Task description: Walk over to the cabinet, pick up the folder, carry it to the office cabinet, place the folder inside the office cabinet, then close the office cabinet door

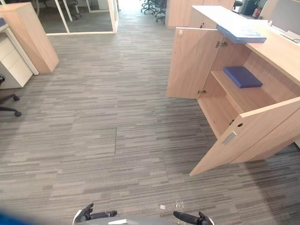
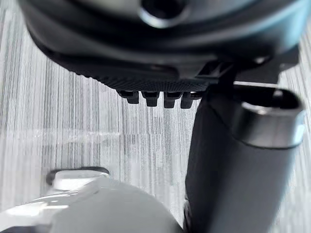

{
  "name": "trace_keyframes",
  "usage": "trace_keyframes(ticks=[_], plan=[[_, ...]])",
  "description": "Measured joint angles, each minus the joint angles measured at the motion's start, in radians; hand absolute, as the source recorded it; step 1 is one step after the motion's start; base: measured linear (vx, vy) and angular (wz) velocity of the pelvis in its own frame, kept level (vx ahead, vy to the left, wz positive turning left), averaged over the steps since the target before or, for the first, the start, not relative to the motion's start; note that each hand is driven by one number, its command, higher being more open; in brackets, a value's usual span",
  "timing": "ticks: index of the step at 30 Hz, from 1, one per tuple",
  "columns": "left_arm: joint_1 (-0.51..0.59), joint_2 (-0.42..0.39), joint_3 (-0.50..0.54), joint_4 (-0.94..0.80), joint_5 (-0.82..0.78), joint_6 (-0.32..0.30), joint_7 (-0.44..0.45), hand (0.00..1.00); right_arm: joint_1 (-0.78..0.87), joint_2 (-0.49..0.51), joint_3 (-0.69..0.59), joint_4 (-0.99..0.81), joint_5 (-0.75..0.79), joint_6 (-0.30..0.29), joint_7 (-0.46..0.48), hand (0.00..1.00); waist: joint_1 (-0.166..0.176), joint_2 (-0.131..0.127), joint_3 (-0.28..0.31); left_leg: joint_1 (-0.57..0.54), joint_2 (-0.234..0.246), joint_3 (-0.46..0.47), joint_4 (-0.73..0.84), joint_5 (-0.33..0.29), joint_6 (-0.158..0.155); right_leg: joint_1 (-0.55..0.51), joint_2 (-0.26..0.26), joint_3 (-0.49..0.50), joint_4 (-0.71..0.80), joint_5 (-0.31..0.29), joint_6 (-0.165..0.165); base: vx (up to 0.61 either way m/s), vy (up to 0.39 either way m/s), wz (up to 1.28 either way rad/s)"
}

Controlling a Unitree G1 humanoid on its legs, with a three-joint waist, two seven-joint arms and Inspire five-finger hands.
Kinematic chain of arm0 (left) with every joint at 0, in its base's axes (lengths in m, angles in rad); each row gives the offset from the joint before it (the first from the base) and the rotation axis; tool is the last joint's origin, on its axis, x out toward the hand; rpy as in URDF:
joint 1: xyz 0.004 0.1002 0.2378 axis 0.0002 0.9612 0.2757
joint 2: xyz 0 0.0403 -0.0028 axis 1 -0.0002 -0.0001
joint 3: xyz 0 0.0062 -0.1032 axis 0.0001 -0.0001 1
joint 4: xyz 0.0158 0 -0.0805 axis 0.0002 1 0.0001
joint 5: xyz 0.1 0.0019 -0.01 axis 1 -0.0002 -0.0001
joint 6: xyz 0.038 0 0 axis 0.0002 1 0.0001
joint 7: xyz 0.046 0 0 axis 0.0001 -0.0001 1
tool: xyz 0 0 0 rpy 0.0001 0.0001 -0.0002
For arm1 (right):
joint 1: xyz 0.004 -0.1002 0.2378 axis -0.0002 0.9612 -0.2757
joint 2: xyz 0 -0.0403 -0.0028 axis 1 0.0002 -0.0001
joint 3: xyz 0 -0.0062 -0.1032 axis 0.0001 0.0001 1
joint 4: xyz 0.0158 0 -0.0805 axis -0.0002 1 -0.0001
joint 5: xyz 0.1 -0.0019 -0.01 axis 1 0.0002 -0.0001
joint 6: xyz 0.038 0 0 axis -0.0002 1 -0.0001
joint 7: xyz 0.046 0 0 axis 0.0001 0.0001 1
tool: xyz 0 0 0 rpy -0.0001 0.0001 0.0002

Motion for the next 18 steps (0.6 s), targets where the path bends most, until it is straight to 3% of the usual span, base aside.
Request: trace_keyframes(ticks=[2, 4, 8, 10, 11, 12, 13, 14, 15, 17, 18], plan=[[0.006, -0.024, 0.033, -0.040, -0.001, -0.021, -0.008, 1.00, 0.002, -0.014, 0.003, 0.000, 0.021, 0.003, 0.000, 1.00, 0.015, 0.014, 0.018, -0.093, 0.034, 0.021, 0.218, 0.000, -0.012, 0.020, 0.005, 0.009, 0.038, -0.029, -0.009, 0.06, 0.031, -0.05], [0.007, -0.032, 0.051, -0.041, -0.007, -0.034, -0.008, 1.00, -0.001, -0.015, -0.005, 0.002, 0.037, 0.005, 0.000, 1.00, 0.019, 0.014, 0.019, -0.142, 0.064, 0.056, 0.261, -0.034, 0.011, 0.035, -0.022, 0.029, 0.055, -0.047, -0.008, 0.14, 0.105, -0.25], [0.003, -0.032, 0.051, -0.037, -0.028, -0.036, -0.009, 1.00, -0.025, -0.015, -0.033, 0.011, 0.074, 0.006, 0.002, 1.00, 0.022, 0.013, 0.020, -0.175, 0.068, -0.028, -0.082, 0.001, -0.004, 0.030, -0.137, 0.107, 0.082, -0.098, 0.058, 0.22, 0.243, -0.52], [0.002, -0.039, 0.064, -0.027, -0.037, -0.036, 0.015, 1.00, -0.028, -0.019, -0.033, 0.013, 0.082, 0.006, -0.001, 1.00, 0.014, 0.024, 0.024, -0.157, 0.117, -0.156, -0.354, 0.071, -0.044, 0.051, -0.194, 0.147, 0.088, -0.153, 0.128, 0.32, 0.373, -0.50], [0.002, -0.041, 0.065, -0.025, -0.038, -0.036, 0.018, 1.00, -0.028, -0.021, -0.033, 0.013, 0.084, 0.006, -0.001, 1.00, 0.013, 0.026, 0.025, -0.148, 0.125, -0.163, -0.371, 0.073, -0.047, 0.057, -0.197, 0.149, 0.088, -0.160, 0.135, 0.36, 0.440, -0.35], [-0.007, -0.032, 0.072, -0.012, -0.046, -0.035, 0.021, 1.00, -0.030, -0.016, -0.034, 0.025, 0.086, 0.002, -0.006, 1.00, 0.013, 0.018, 0.034, -0.131, 0.122, -0.135, -0.367, 0.181, -0.097, 0.101, -0.235, 0.153, 0.087, -0.192, 0.161, 0.36, 0.439, -0.39], [-0.005, -0.018, 0.079, -0.011, -0.046, -0.035, 0.032, 1.00, -0.038, -0.010, -0.040, 0.062, 0.087, 0.004, -0.002, 1.00, 0.013, -0.012, 0.019, -0.137, 0.078, -0.118, -0.313, 0.212, -0.079, 0.103, -0.284, 0.159, 0.101, -0.186, 0.157, 0.36, 0.425, -0.48], [-0.004, -0.011, 0.080, -0.009, -0.045, -0.034, 0.037, 1.00, -0.046, -0.002, -0.042, 0.074, 0.087, 0.005, 0.001, 1.00, 0.013, -0.028, 0.008, -0.136, 0.059, -0.114, -0.295, 0.210, -0.072, 0.097, -0.302, 0.160, 0.115, -0.173, 0.144, 0.38, 0.403, -0.56], [-0.007, 0.006, 0.079, 0.001, -0.041, -0.031, 0.039, 1.00, -0.046, 0.020, -0.066, 0.073, 0.086, 0.004, 0.006, 1.00, 0.014, -0.049, -0.014, -0.123, 0.031, -0.078, -0.287, 0.183, -0.037, 0.065, -0.332, 0.167, 0.167, -0.133, 0.122, 0.41, 0.399, -0.65], [-0.003, 0.011, 0.080, 0.013, -0.041, -0.017, 0.043, 1.00, -0.047, 0.031, -0.086, 0.070, 0.086, 0.003, 0.018, 1.00, 0.020, -0.073, -0.032, -0.051, -0.007, -0.008, -0.318, 0.167, 0.019, 0.008, -0.383, 0.209, 0.290, -0.075, 0.130, 0.42, 0.404, -0.68], [0.005, 0.014, 0.078, 0.014, -0.041, -0.006, 0.046, 1.00, -0.044, 0.033, -0.117, 0.069, 0.086, 0.004, 0.025, 1.00, 0.014, -0.082, -0.037, 0.010, -0.061, 0.016, -0.355, 0.156, 0.053, -0.036, -0.434, 0.204, 0.424, -0.046, 0.113, 0.49, 0.458, -0.35]])
